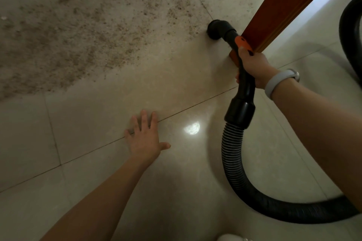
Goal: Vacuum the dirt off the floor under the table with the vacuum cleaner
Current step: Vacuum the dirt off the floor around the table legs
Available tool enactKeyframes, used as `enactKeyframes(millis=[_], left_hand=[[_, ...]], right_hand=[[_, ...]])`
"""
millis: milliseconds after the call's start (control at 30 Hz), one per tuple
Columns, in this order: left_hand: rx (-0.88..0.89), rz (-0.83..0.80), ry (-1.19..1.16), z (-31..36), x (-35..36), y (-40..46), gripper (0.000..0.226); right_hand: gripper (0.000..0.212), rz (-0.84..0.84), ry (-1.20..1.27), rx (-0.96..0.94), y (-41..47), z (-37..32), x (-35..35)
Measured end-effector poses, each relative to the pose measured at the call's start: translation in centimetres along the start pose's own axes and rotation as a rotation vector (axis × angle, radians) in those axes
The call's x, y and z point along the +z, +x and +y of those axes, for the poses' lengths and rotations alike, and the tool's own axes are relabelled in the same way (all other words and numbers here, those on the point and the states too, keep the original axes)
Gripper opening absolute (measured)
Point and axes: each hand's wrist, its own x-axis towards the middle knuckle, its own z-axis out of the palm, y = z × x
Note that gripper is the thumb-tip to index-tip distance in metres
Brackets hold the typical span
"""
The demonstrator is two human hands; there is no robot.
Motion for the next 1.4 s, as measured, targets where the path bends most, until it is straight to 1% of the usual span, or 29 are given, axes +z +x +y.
enactKeyframes(millis=[133,333,433,567,700,800,967,1133,1400], left_hand=[[0.004,0.002,0.011,0.0,0.0,-0.1,0.104],[-0.004,-0.011,0.009,0.1,-0.1,0.0,0.104],[-0.003,-0.01,0.002,0.0,0.0,0.1,0.104],[-0.003,-0.001,-0.001,-0.1,0.0,-0.1,0.105],[0.001,-0.013,0.001,0.0,-0.1,-0.1,0.104],[-0.002,-0.014,0.014,0.2,-0.1,0.0,0.105],[0.001,-0.018,0.013,0.1,-0.1,0.0,0.105],[0.001,-0.005,0.003,-0.1,-0.1,-0.2,0.105],[-0.001,-0.005,-0.023,0.0,0.0,-0.1,0.104]], right_hand=[[0.034,-0.006,0.019,-0.002,0.3,-0.7,0.5],[0.031,-0.047,-0.014,-0.008,0.7,-1.1,0.7],[0.033,-0.061,0.005,-0.001,0.8,-0.7,0.3],[0.044,-0.09,0.019,0.009,1.1,-0.1,-0.3],[0.063,-0.135,0.035,0.033,1.5,0.4,-0.6],[0.066,-0.165,0.061,0.032,1.6,0.6,-0.8],[0.065,-0.197,0.083,0.041,1.2,0.8,-0.5],[0.051,-0.234,0.07,0.033,0.4,1.0,-0.1],[0.049,-0.276,0.053,0.018,-0.2,1.4,0.0]])
